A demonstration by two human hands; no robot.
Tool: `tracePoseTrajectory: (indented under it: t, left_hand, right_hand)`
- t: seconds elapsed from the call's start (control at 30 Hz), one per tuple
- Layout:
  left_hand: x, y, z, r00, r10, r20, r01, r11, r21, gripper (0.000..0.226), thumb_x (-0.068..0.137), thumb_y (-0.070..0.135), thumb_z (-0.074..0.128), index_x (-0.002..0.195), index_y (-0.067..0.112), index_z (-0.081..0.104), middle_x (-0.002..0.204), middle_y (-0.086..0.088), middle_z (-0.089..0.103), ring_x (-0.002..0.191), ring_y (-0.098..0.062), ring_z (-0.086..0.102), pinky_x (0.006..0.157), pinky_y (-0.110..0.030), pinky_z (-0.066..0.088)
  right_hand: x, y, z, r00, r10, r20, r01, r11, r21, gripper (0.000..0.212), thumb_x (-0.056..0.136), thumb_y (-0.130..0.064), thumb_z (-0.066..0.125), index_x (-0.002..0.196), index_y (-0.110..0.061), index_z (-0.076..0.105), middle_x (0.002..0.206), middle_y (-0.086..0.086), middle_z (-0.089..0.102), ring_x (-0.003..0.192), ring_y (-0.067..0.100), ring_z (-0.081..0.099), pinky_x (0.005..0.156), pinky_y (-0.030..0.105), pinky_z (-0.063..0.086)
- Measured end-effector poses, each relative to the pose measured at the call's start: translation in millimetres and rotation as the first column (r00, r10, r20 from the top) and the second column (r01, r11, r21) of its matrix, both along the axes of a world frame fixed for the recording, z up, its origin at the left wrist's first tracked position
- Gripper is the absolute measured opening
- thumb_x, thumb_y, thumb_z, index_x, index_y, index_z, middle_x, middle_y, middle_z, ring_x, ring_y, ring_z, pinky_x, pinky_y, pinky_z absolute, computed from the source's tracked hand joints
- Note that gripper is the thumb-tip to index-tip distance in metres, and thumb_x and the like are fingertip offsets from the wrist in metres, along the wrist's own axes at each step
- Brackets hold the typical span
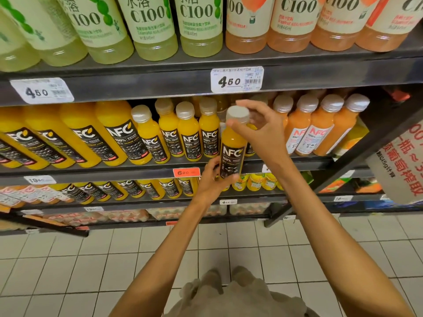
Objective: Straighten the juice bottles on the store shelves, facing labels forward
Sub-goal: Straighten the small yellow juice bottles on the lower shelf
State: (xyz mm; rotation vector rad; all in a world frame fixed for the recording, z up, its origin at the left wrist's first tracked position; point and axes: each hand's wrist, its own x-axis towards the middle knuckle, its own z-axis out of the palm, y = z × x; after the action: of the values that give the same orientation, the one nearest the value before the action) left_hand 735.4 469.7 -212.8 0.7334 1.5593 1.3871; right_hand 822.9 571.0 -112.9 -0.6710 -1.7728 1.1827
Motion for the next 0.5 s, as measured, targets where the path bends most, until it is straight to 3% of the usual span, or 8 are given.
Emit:
tracePoseTrajectory:
  t: [0.13, 0.2, 0.27, 0.33, 0.43, 0.5]
  left_hand:
    - [4.4, -27.4, 10.0, 0.998, -0.056, 0.007, 0.055, 0.998, 0.032, 0.048, 0.081, 0.013, 0.072, 0.125, 0.019, 0.055, 0.116, 0.007, 0.067, 0.106, -0.004, 0.063, 0.092, -0.022, 0.051]
    - [5.4, -44.1, 15.0, 0.994, -0.106, 0.034, 0.106, 0.994, 0.024, 0.044, 0.081, 0.02, 0.071, 0.123, 0.023, 0.058, 0.112, 0.01, 0.07, 0.105, -0.002, 0.064, 0.085, -0.019, 0.052]
    - [5.1, -59.2, 20.5, 0.983, -0.177, 0.047, 0.178, 0.984, -0.012, 0.04, 0.078, 0.035, 0.07, 0.116, 0.032, 0.061, 0.111, 0.013, 0.07, 0.105, -0.001, 0.063, 0.084, -0.019, 0.051]
    - [4.0, -70.2, 22.7, 0.968, -0.24, 0.069, 0.244, 0.968, -0.06, 0.042, 0.074, 0.047, 0.068, 0.114, 0.036, 0.062, 0.114, 0.011, 0.069, 0.111, -0.007, 0.062, 0.097, -0.034, 0.047]
    - [6.4, -80.4, 24.6, 0.956, -0.257, 0.142, 0.27, 0.96, -0.08, 0.047, 0.073, 0.056, 0.065, 0.116, 0.037, 0.059, 0.12, 0.009, 0.066, 0.118, -0.012, 0.058, 0.107, -0.047, 0.039]
    - [11.7, -80.8, 27.6, 0.965, -0.206, 0.165, 0.224, 0.97, -0.098, 0.064, 0.074, 0.065, 0.061, 0.129, 0.034, 0.051, 0.129, 0.005, 0.061, 0.123, -0.016, 0.054, 0.108, -0.05, 0.037]
  right_hand:
    - [-2.1, -4.1, -4.1, 0.998, 0.014, -0.059, -0.024, 0.985, -0.172, 0.035, 0.081, -0.009, 0.073, 0.113, -0.005, 0.061, 0.097, -0.003, 0.067, 0.083, -0.004, 0.064, 0.073, 0.014, 0.05]
    - [-4.9, -4.0, -8.8, 0.998, 0.053, -0.034, -0.06, 0.96, -0.275, 0.034, 0.086, -0.015, 0.068, 0.119, -0.008, 0.06, 0.1, -0.005, 0.067, 0.087, -0.001, 0.064, 0.076, 0.018, 0.052]
    - [-7.9, -7.6, -15.2, 0.985, 0.155, -0.071, -0.17, 0.874, -0.455, 0.035, 0.091, -0.025, 0.061, 0.123, -0.011, 0.056, 0.099, 0.001, 0.069, 0.09, 0.012, 0.067, 0.079, 0.029, 0.055]
    - [-11.1, -15.3, -19.9, 0.954, 0.219, -0.205, -0.299, 0.753, -0.586, 0.035, 0.093, -0.03, 0.056, 0.121, -0.009, 0.053, 0.089, 0.004, 0.071, 0.081, 0.019, 0.07, 0.075, 0.034, 0.057]
    - [-16.7, -28.3, -23.1, 0.954, 0.204, -0.22, -0.297, 0.744, -0.598, 0.029, 0.094, -0.032, 0.055, 0.114, -0.009, 0.052, 0.072, 0.001, 0.066, 0.064, 0.018, 0.068, 0.061, 0.028, 0.055]
    - [-20.3, -34.6, -24.5, 0.971, 0.169, -0.171, -0.239, 0.767, -0.596, 0.029, 0.094, -0.034, 0.056, 0.112, -0.012, 0.053, 0.069, -0.002, 0.066, 0.063, 0.015, 0.068, 0.058, 0.025, 0.053]
